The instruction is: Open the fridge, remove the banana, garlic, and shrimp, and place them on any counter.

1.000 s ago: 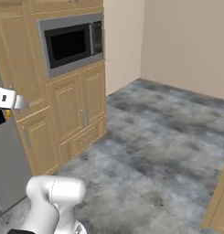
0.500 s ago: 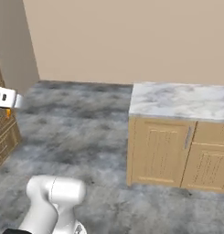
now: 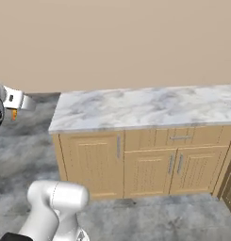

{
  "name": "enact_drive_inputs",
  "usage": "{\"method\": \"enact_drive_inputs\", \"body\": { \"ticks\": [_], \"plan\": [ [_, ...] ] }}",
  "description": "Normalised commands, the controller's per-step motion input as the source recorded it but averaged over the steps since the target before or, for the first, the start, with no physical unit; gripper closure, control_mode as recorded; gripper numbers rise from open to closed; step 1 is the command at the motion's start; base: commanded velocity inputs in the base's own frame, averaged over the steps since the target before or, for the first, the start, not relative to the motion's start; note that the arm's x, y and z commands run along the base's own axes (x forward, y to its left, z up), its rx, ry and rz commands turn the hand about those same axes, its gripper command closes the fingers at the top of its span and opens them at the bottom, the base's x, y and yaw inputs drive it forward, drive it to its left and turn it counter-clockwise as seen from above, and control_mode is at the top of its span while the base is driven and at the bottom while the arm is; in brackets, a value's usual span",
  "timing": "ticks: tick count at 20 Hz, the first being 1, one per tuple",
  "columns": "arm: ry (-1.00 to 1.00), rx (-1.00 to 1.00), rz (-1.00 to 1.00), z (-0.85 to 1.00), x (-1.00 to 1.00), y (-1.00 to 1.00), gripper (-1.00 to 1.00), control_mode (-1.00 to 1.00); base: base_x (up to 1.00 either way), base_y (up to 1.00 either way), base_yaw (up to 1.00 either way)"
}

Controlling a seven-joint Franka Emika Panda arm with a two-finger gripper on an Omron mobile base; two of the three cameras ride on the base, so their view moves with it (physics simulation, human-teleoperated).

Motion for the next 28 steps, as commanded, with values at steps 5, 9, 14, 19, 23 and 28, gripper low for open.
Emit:
{"method": "enact_drive_inputs", "body": {
  "ticks": [5, 9, 14, 19, 23, 28],
  "plan": [
    [0.00, 0.00, 0.00, 0.00, 0.00, 0.00, 1.00, 1.00, 1.00, -0.85, -0.21],
    [0.00, 0.00, 0.00, 0.00, 0.00, 0.00, 1.00, 1.00, 1.00, -0.23, -0.10],
    [0.08, 0.00, 0.00, -0.20, 0.40, 0.05, 1.00, -1.00, 0.60, 0.08, -0.04],
    [0.29, 0.00, 0.00, -0.85, 1.00, 0.20, 1.00, -1.00, 0.00, 0.00, 0.00],
    [0.28, 0.00, -0.03, -1.00, 0.91, 0.25, 1.00, -1.00, 0.00, 0.00, 0.00],
    [0.07, 0.00, -0.06, -1.00, 0.75, 0.23, 1.00, -1.00, 0.00, 0.00, 0.00]
  ]
}}
